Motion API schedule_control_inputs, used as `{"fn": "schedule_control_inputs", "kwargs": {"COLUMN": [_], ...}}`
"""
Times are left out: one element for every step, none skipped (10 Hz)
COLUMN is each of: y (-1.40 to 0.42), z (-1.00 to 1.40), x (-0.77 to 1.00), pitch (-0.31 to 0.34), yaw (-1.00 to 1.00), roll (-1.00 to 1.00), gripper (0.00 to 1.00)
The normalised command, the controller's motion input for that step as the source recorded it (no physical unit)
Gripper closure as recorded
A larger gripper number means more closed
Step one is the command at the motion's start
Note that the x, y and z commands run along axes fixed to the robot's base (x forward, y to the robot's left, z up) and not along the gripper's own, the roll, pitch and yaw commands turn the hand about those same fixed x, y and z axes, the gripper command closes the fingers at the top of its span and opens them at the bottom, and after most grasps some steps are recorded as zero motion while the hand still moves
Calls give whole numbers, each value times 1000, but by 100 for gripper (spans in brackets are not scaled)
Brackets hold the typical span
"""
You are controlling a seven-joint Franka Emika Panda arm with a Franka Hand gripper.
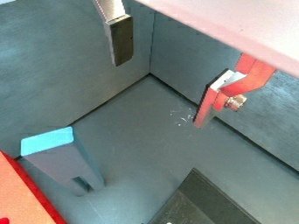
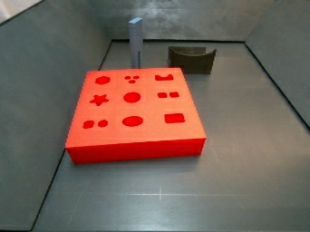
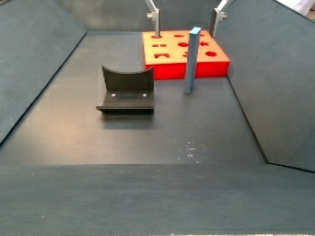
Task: Pick up the double-square object. Move up. Move to above the board. Insert the double-square object.
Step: Pick up the double-square object.
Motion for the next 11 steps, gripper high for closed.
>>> {"fn": "schedule_control_inputs", "kwargs": {"y": [0, -154, -366, -289, -269, -420, -409, -443, -414, -277, -166], "z": [-29, -80, -249, -211, -194, -83, -174, -246, -257, -360, -323], "x": [0, -349, -280, -89, -51, 0, -9, 0, -46, -243, -377], "pitch": [0, -26, -119, -83, -50, -123, -136, -69, -26, 0, 0], "yaw": [0, -260, -546, -734, -751, -643, -657, -531, -220, -100, -17], "roll": [0, 0, -133, -87, -101, -147, -141, -147, -27, 0, 96], "gripper": [0, 0, 0, 0, 0, 0, 0, 0, 0, 0, 0]}}
